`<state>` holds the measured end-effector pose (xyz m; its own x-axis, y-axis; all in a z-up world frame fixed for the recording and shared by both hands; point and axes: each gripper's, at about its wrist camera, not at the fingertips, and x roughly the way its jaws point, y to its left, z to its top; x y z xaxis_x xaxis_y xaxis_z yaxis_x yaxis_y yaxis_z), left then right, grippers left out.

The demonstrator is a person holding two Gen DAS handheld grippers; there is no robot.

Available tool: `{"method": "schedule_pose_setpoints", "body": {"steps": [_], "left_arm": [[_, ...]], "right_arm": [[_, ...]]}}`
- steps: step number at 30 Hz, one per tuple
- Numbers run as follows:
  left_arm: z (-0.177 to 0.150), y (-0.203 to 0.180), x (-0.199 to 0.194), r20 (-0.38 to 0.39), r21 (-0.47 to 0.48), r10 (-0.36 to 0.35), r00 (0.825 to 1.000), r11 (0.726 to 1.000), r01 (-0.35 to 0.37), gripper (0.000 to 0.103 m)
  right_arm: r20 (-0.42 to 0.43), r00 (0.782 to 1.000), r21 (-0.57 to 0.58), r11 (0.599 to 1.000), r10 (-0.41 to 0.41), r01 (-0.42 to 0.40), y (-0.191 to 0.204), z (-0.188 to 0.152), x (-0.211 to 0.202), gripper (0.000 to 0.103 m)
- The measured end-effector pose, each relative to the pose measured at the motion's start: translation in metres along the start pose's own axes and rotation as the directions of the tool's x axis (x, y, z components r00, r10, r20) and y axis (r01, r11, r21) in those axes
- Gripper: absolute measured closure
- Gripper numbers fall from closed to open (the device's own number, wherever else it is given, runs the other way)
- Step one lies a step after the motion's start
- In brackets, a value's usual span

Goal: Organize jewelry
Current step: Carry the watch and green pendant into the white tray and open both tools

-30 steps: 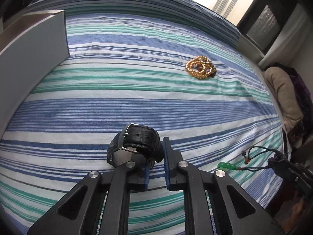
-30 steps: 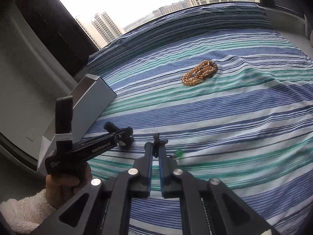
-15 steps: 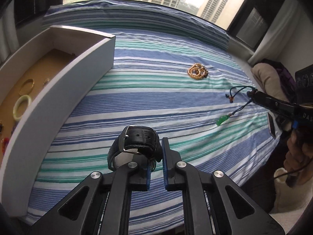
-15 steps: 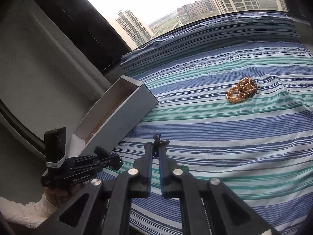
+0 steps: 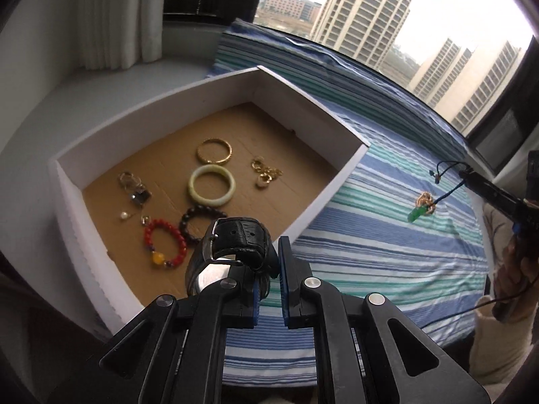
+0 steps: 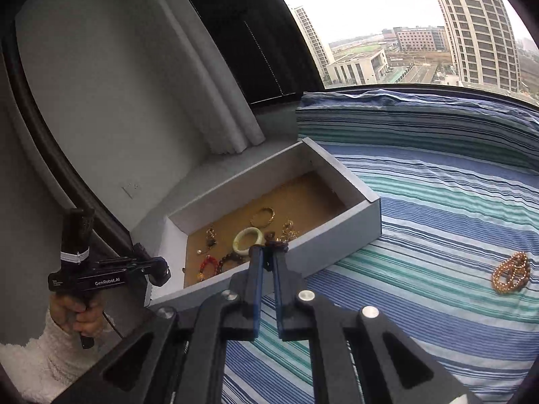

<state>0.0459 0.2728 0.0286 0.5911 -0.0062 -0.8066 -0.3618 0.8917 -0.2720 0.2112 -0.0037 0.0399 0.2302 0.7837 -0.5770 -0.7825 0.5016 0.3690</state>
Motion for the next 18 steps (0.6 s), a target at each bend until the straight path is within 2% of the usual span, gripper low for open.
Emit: {"method": "schedule_pose_setpoints", "body": {"steps": [4,9,14,18], "left_arm": [[0.010,0.029,0.016,-0.001,-0.045,0.038,0.999,0.998,-0.038,0.095],[0.015,0.058,0.039,-0.043,-0.086,0.048,0.998,0.995,-0.052,0.095],[0.012,0.081,0.058,-0.087,-0.126,0.071,0.994,0.989,-0.082,0.095],[0.007,0.094,0.069,-0.120,-0.143,0.107,0.987,0.982,-0.124,0.095]], "right_arm": [[-0.011,0.999,-0.034,0.998,0.044,-0.044,0.023,0.029,0.041,0.097],[-0.084,0.993,-0.044,0.995,0.083,-0.087,0.039,0.049,0.104,0.097],[-0.211,0.973,-0.022,0.995,0.095,-0.102,0.046,0.045,0.167,0.097],[-0.285,0.957,-0.057,0.996,0.050,-0.069,0.049,0.031,0.202,0.097]]}}
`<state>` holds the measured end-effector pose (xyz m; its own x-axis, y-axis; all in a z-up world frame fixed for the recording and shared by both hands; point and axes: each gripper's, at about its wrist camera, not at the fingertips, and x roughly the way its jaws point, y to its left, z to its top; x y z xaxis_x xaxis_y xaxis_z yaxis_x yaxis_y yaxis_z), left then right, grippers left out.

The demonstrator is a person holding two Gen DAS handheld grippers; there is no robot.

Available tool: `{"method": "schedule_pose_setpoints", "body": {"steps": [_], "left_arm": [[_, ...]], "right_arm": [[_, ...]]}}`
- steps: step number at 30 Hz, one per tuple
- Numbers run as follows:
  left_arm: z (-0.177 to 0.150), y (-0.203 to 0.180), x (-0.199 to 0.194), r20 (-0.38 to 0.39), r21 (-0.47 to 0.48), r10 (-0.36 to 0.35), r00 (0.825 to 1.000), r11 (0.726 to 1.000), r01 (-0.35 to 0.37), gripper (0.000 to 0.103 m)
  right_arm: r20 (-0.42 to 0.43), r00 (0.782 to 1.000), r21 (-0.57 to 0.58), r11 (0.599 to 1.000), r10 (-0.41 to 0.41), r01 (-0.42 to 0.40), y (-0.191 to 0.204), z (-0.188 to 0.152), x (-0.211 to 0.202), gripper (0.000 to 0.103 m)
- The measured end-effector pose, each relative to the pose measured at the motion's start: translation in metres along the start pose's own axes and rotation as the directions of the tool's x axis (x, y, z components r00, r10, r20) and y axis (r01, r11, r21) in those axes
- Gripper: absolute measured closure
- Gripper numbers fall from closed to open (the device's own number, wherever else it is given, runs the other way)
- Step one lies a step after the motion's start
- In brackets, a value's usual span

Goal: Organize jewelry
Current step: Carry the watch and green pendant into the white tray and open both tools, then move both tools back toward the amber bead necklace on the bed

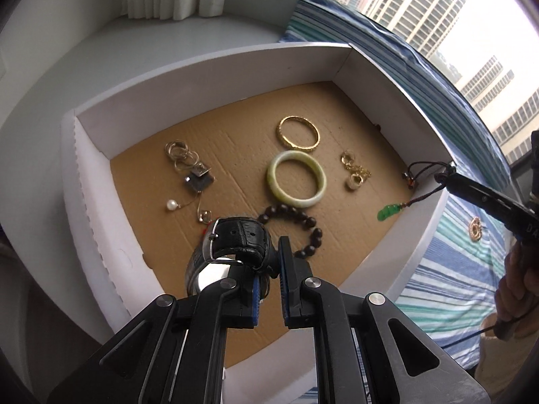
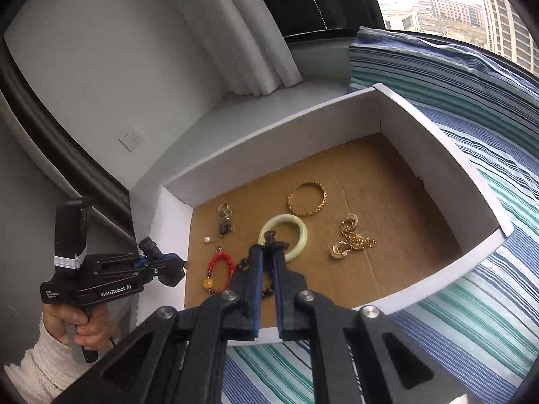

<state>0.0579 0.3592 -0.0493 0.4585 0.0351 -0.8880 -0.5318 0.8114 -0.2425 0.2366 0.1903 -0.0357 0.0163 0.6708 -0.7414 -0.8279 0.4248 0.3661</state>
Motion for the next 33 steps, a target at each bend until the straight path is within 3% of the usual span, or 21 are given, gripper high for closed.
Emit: {"method": "schedule_pose_setpoints", "body": {"steps": [3,5,7,11,13,18,19,22,27,33], "left_arm": [[-0.002,0.006,0.008,-0.017,-0.019,0.033,0.999,0.999,-0.034,0.090],[-0.004,0.008,0.008,-0.013,-0.024,0.070,0.997,0.997,-0.070,0.061],[-0.006,0.008,0.001,0.023,-0.025,0.093,0.995,0.995,-0.093,0.043],[-0.013,0.000,-0.021,0.102,-0.009,0.095,0.990,0.995,-0.095,0.031],[-0.019,-0.011,-0.033,0.147,0.007,0.094,0.985,0.995,-0.096,0.023],[-0.041,-0.058,-0.053,0.234,0.095,0.049,0.971,0.993,-0.073,0.016],[-0.048,-0.069,-0.056,0.245,0.114,0.031,0.969,0.992,-0.061,0.014],[-0.068,-0.105,-0.058,0.258,0.175,-0.041,0.965,0.985,-0.005,0.011],[-0.101,-0.169,-0.043,0.223,0.290,-0.152,0.963,0.953,0.083,0.010],[-0.128,-0.233,-0.011,0.113,0.406,-0.189,0.975,0.905,0.128,0.010]], "right_arm": [[-0.056,0.998,-0.009,1.000,-0.027,0.026,-0.002,-0.005,0.020,0.093],[-0.076,0.995,-0.016,0.998,-0.060,0.059,-0.002,-0.010,0.026,0.087],[-0.060,0.995,-0.010,0.997,-0.082,0.081,-0.003,-0.012,0.021,0.058],[0.027,0.995,0.000,0.995,-0.099,0.099,-0.001,-0.019,-0.013,0.057],[0.073,0.988,-0.012,0.991,-0.133,0.135,0.005,-0.029,-0.034,0.049],[0.144,0.964,-0.045,0.971,-0.225,0.234,0.018,-0.072,-0.072,0.035],[0.160,0.955,-0.048,0.965,-0.249,0.259,0.018,-0.084,-0.080,0.029],[0.201,0.922,-0.041,0.937,-0.331,0.346,0.014,-0.118,-0.104,0.027],[0.197,0.874,0.050,0.895,-0.445,0.444,-0.017,-0.179,-0.138,0.027],[0.140,0.818,0.202,0.825,-0.557,0.527,-0.066,-0.250,-0.182,0.027]]}}
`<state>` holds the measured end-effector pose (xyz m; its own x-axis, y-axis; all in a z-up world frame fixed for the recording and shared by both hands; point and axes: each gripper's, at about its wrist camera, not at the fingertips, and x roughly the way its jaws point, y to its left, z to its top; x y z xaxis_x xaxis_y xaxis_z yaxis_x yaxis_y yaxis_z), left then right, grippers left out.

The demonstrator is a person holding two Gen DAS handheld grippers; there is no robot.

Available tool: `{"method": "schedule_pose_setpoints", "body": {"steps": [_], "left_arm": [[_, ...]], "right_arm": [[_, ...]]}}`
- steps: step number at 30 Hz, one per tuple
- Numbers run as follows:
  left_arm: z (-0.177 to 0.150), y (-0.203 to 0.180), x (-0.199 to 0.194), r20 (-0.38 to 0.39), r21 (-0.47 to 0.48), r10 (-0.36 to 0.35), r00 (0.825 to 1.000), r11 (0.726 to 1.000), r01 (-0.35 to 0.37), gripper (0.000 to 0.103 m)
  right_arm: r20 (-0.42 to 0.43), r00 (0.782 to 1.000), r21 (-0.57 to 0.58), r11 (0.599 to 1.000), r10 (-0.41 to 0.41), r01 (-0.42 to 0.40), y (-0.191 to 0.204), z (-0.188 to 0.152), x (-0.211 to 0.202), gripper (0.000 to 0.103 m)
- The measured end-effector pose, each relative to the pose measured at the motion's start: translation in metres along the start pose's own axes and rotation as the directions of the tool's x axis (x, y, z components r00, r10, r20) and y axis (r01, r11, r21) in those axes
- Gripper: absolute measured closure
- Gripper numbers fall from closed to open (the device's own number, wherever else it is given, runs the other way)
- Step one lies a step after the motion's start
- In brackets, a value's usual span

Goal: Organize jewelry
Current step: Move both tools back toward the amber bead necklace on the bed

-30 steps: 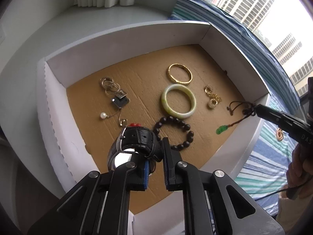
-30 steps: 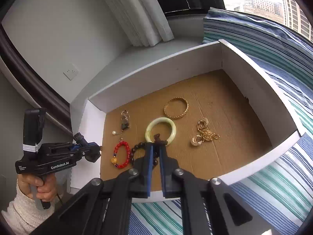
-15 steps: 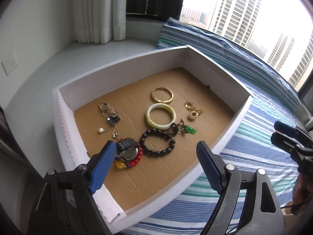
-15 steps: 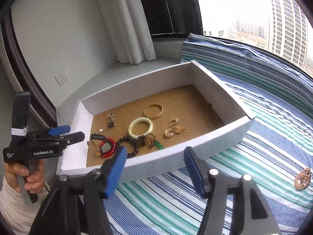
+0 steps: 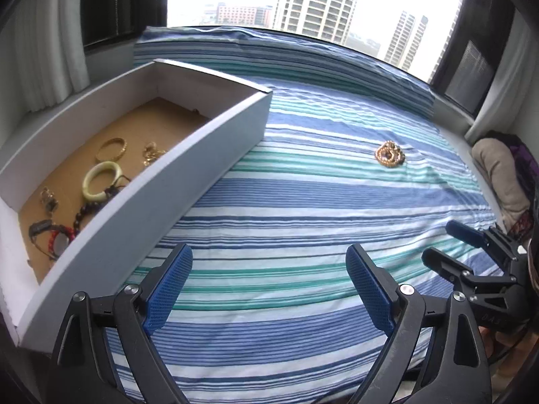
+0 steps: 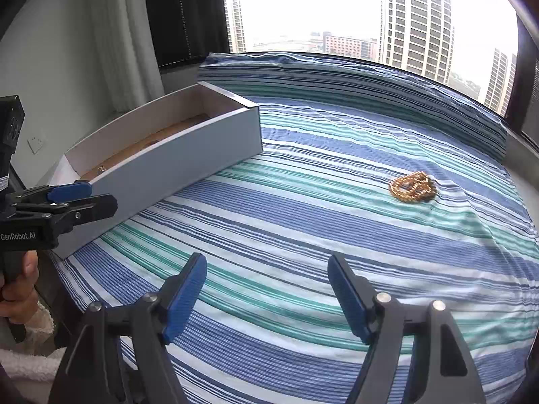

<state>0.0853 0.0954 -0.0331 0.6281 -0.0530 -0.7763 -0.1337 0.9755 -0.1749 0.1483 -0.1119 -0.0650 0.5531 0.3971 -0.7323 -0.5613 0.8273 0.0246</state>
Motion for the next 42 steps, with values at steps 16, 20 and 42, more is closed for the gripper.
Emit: {"method": "schedule_pose_setpoints", "body": {"steps": [16,20,42], "left_arm": [[-0.014,-0.056,0.024,-0.076,0.074,-0.026,0.997,0.997,0.032,0.010],[-0.015,-0.058,0.032,-0.093,0.071,-0.019,0.995,0.997,0.026,0.010],[0.048,-0.130,0.115,-0.181,0.246,-0.040,0.983,0.966,0.084,0.010]], "right_arm": [[-0.049,0.990,0.200,0.970,-0.130,0.137,-0.081,-0.061,-0.017,0.027],[-0.055,0.991,0.188,0.974,-0.120,0.128,-0.079,-0.063,-0.013,0.027],[-0.089,0.990,0.276,0.953,-0.105,0.126,-0.116,-0.084,-0.007,0.027]]}}
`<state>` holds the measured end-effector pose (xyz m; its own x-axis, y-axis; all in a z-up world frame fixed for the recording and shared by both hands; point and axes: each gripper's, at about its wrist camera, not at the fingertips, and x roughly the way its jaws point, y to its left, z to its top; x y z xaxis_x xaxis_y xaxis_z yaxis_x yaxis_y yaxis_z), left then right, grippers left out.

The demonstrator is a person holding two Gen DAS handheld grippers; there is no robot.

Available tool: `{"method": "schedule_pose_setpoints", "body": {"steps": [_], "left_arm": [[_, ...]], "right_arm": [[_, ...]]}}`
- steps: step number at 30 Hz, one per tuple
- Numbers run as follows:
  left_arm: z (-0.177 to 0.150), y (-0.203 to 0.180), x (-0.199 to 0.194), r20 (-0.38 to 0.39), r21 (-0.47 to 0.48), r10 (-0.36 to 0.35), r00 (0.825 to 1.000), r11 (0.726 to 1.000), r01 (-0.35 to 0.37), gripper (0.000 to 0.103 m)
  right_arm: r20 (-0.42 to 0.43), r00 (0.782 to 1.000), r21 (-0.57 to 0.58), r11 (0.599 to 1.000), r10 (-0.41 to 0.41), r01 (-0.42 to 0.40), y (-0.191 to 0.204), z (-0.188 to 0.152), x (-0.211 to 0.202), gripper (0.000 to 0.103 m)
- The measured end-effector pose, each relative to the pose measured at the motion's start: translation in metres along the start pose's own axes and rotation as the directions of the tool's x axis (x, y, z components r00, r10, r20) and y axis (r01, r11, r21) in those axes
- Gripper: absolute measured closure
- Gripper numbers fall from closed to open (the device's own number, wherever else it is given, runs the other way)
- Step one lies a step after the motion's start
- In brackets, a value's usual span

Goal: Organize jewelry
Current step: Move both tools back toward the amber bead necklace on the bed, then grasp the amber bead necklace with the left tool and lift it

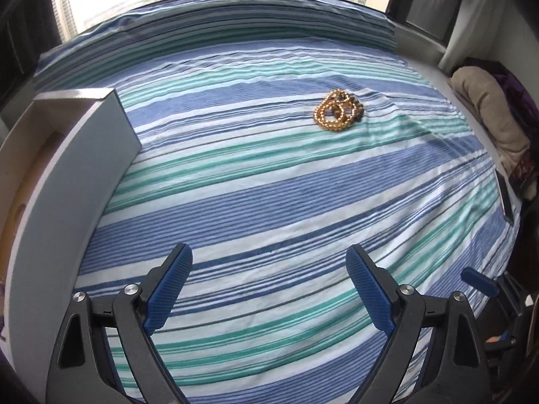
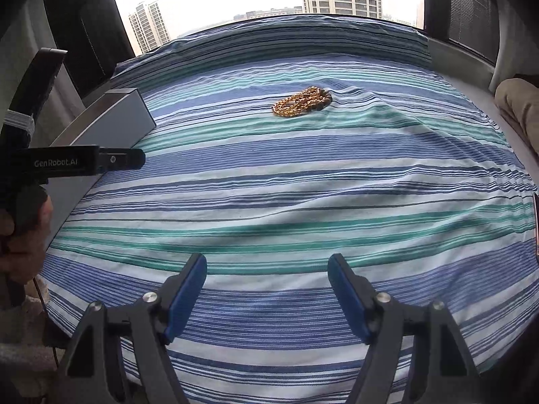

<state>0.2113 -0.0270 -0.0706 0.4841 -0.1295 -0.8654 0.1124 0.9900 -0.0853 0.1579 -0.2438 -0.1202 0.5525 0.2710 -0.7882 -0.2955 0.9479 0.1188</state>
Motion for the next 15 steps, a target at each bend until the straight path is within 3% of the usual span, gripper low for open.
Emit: {"method": "schedule_pose_setpoints", "body": {"steps": [5,7,10,15], "left_arm": [[0.045,-0.006,0.036,-0.015,0.049,-0.078,0.997,0.996,0.079,0.010],[0.067,-0.002,0.053,-0.016,0.056,-0.067,0.998,0.996,0.068,0.010],[0.095,0.004,0.078,-0.012,0.037,-0.068,0.998,0.997,0.068,0.010],[0.129,-0.004,0.118,-0.033,-0.010,-0.145,0.989,0.989,0.145,0.012]], "right_arm": [[0.007,1.000,0.019,1.000,0.000,0.000,-0.011,0.005,-0.001,0.027],[0.012,1.000,0.032,0.999,-0.002,0.002,-0.017,0.006,-0.002,0.027],[0.012,1.000,0.056,0.998,-0.007,0.006,-0.028,0.004,0.000,0.027],[-0.008,1.000,0.083,0.996,-0.006,0.007,-0.040,0.001,0.006,0.027]]}}
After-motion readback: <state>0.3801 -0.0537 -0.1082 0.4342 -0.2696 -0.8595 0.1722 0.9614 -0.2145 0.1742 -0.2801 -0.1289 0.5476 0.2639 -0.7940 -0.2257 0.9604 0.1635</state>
